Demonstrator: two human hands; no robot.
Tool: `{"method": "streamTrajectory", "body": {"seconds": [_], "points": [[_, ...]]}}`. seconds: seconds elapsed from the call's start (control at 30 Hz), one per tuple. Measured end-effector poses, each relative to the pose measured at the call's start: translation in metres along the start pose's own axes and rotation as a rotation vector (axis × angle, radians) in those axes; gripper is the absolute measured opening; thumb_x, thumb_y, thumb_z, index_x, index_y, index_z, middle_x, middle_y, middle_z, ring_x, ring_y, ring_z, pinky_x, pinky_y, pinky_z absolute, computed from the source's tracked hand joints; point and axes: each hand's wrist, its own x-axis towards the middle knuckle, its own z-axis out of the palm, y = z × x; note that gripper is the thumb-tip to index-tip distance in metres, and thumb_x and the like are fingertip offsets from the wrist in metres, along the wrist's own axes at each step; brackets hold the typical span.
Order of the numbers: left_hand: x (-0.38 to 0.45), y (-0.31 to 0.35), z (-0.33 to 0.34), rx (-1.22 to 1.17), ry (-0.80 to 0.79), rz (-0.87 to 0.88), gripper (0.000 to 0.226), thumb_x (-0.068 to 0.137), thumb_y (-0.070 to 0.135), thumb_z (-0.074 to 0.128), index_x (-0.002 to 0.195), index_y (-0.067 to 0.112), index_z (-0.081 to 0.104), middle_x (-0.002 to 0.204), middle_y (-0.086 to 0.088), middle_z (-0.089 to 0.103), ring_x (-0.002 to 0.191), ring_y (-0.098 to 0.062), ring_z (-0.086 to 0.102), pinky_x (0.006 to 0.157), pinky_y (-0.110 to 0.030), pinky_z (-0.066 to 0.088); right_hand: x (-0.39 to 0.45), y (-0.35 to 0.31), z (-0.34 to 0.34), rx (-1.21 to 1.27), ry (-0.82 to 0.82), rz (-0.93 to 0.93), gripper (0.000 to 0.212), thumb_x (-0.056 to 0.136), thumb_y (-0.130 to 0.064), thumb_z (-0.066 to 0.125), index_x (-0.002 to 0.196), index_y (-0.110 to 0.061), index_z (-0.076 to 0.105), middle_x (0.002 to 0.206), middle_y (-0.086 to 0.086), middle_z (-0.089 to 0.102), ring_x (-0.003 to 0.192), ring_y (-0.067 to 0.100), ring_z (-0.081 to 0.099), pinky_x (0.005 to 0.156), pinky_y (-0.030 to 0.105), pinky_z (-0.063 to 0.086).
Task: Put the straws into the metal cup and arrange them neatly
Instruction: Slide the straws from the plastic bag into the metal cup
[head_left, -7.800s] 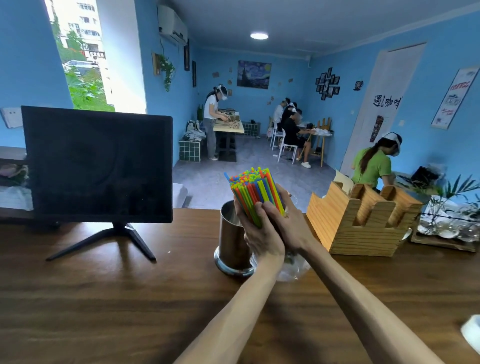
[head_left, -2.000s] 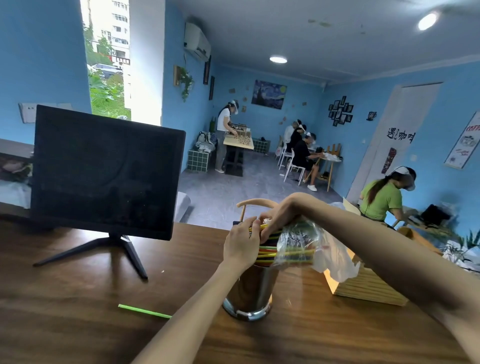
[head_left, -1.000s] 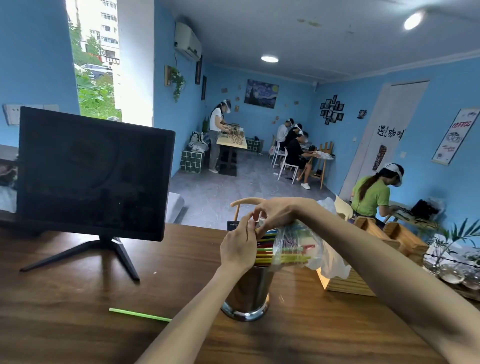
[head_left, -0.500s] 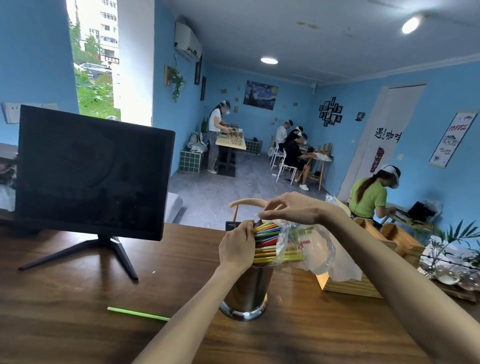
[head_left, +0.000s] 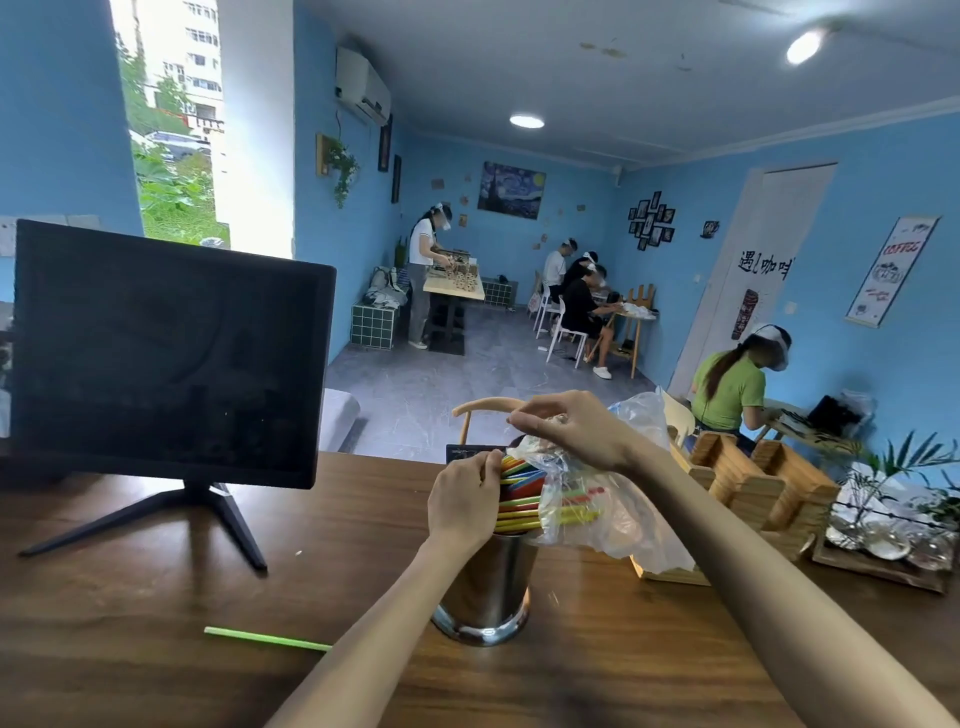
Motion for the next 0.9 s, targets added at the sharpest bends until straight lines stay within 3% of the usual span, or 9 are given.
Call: {"method": "streamTrajectory", "body": {"seconds": [0.1, 0.2, 0.37, 0.57, 0.73, 0.9], "points": [[0.001, -0.002, 0.001, 0.017, -0.021, 0.017, 0.041, 0.11, 0.04, 0.031, 0.112, 0.023, 0.068, 0.102, 0.0, 0.072, 0.093, -0.019, 0.067, 0.077, -0.03, 0.049, -0.008, 0.001, -0.007, 0.04, -0.018, -0.01, 0.013, 0.096, -0.052, 0.055, 0.095, -0.056, 0.067, 0.094, -0.055, 0.057, 0.097, -0.021, 0.058, 0.075, 0.003, 0.04], [0.0, -0.001, 0.0, 0.008, -0.002, 0.029, 0.038, 0.11, 0.035, 0.029, 0.123, 0.026, 0.064, 0.106, 0.0, 0.072, 0.096, -0.02, 0.067, 0.08, -0.034, 0.052, -0.023, 0.011, -0.002, 0.037, 0.03, -0.063, 0.034, 0.097, -0.057, 0.055, 0.113, -0.034, 0.073, 0.109, -0.054, 0.054, 0.109, -0.02, 0.054, 0.082, 0.004, 0.041], [-0.003, 0.002, -0.001, -0.114, -0.003, -0.014, 0.041, 0.11, 0.035, 0.024, 0.131, 0.029, 0.06, 0.11, 0.003, 0.073, 0.099, -0.017, 0.066, 0.08, -0.031, 0.048, -0.03, 0.023, 0.03, -0.01, 0.166, -0.106, 0.049, 0.092, -0.067, 0.051, 0.117, -0.031, 0.074, 0.124, -0.033, 0.059, 0.121, -0.014, 0.049, 0.094, 0.007, 0.035], [-0.008, 0.005, -0.004, -0.108, -0.014, -0.003, 0.039, 0.11, 0.037, 0.028, 0.115, 0.025, 0.065, 0.099, 0.0, 0.072, 0.089, -0.016, 0.062, 0.073, -0.03, 0.04, -0.025, 0.025, 0.046, -0.003, 0.224, -0.097, 0.049, 0.094, -0.065, 0.049, 0.118, -0.03, 0.074, 0.129, -0.023, 0.059, 0.123, -0.013, 0.048, 0.097, 0.007, 0.033], [-0.008, 0.001, 0.0, -0.098, 0.004, -0.016, 0.035, 0.11, 0.032, 0.031, 0.097, 0.028, 0.063, 0.091, 0.002, 0.07, 0.087, -0.019, 0.062, 0.07, -0.029, 0.035, -0.024, 0.028, 0.056, 0.006, 0.248, -0.086, 0.037, 0.1, -0.052, 0.054, 0.122, -0.029, 0.072, 0.138, -0.017, 0.058, 0.129, -0.005, 0.048, 0.105, 0.02, 0.038], [-0.013, 0.005, -0.002, -0.157, 0.027, 0.02, 0.037, 0.109, 0.033, 0.03, 0.106, 0.026, 0.066, 0.096, 0.004, 0.071, 0.094, -0.018, 0.064, 0.073, -0.028, 0.036, -0.022, 0.027, 0.068, -0.011, 0.251, -0.078, 0.043, 0.104, -0.053, 0.044, 0.138, -0.032, 0.06, 0.148, -0.016, 0.049, 0.14, -0.001, 0.039, 0.115, 0.032, 0.036]]}}
